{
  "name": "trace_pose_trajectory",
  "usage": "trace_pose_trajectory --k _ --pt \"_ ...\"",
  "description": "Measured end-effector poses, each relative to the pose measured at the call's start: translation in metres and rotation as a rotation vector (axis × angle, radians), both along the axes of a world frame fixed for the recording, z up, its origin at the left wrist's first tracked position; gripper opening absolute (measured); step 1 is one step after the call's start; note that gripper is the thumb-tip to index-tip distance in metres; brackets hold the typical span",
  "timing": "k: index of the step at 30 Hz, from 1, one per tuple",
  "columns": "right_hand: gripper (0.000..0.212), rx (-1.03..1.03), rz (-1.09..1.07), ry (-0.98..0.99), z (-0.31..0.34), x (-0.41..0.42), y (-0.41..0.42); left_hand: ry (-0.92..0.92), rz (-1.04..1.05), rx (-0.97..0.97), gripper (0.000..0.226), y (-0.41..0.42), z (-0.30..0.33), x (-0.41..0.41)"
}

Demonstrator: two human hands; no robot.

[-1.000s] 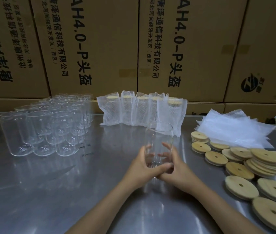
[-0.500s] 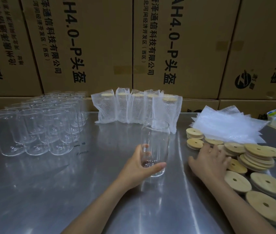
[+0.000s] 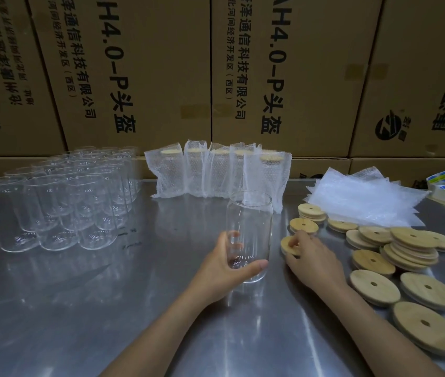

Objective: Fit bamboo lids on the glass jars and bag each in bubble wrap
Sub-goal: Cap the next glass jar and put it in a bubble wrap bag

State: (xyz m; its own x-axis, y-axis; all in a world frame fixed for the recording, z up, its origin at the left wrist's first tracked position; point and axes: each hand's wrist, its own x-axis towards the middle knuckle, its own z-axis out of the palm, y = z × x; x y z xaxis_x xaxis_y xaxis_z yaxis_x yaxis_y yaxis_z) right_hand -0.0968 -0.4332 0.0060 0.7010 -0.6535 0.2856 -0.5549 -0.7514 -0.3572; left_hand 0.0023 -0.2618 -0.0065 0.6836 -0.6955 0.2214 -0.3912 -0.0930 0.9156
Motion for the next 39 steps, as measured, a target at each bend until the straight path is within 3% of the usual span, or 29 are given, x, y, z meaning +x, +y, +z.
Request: trace_pose_trajectory --k 3,8,11,13,16,18,20,25,31,39 --pt "0.027 -0.01 -0.009 -0.058 0.001 -0.001 -0.004 -0.001 0.003 0.005 0.089 0.0 0.0 0.001" --pt "0.048 0.022 0.005 -0.066 -0.005 0.003 -0.005 -0.001 -0.002 0.009 0.087 0.0 -0.001 -0.001" --pt "0.043 0.049 0.0 -0.089 -0.005 0.004 -0.007 0.001 0.0 0.005 0.086 -0.001 -0.001 0.0" --pt "0.036 0.124 0.012 -0.227 0.0 0.004 -0.005 -0.001 0.003 -0.003 0.086 -0.001 -0.001 0.0" --pt "0.025 0.246 0.115 -0.67 0.019 0.004 0.003 -0.007 0.003 -0.003 0.089 -0.001 -0.001 0.0" --pt "0.027 0.29 0.249 -0.922 0.038 0.002 0.017 -0.002 -0.011 0.01 0.085 -0.001 -0.001 0.001" --pt "0.033 0.3 0.389 -1.025 0.054 0.001 0.033 0.003 -0.018 0.012 0.078 -0.002 -0.002 0.002" --pt "0.025 0.19 0.579 -0.889 0.066 0.013 0.059 0.014 -0.035 -0.021 0.072 -0.005 -0.001 -0.001" --pt "0.019 0.047 0.557 -0.767 0.061 0.014 0.056 0.015 -0.033 -0.015 0.073 -0.006 0.003 -0.003" --pt "0.035 -0.203 0.608 -0.576 0.067 0.01 0.054 -0.005 -0.048 -0.021 0.078 -0.006 0.003 -0.003"
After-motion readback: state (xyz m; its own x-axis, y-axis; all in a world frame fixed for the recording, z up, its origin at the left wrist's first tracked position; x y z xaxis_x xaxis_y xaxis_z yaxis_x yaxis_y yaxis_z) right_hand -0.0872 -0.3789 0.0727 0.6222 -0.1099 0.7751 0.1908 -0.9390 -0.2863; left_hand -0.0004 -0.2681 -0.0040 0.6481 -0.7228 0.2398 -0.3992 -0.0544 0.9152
